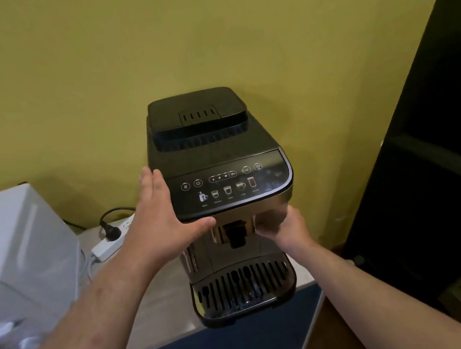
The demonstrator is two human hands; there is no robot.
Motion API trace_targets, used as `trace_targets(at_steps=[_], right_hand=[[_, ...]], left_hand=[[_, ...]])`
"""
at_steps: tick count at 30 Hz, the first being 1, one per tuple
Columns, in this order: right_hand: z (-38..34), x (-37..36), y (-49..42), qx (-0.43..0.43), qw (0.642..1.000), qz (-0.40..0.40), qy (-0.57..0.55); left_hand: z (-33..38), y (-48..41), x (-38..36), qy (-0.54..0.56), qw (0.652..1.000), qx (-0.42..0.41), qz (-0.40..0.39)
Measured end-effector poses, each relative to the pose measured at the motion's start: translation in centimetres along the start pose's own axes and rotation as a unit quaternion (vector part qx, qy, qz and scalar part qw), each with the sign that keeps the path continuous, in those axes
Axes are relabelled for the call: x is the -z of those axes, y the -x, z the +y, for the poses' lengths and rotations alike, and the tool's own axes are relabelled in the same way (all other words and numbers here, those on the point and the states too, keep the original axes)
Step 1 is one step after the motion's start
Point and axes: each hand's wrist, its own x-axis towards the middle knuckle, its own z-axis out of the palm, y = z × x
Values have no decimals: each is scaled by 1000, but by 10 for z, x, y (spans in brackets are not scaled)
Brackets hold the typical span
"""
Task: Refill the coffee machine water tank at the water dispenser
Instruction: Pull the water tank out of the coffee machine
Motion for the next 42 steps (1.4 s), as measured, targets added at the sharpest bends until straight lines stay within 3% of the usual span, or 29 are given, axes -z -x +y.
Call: trace_targets(at_steps=[7, 12, 29, 42], right_hand=[[1, 0, 2, 1, 999, -4, -36], [6, -2, 2, 33, 999, 28, 21], [21, -22, 27, 2, 990, 140, 3], [24, -17, 56, -32, 988, 148, -11]], left_hand=[[-2, -1, 1, 8, 1000, -6, -1], [-1, 0, 3, 12, 1000, -2, -5], [0, 2, 4, 16, 1000, -1, -8], [-1, 0, 3, 14, 1000, -3, -8]])
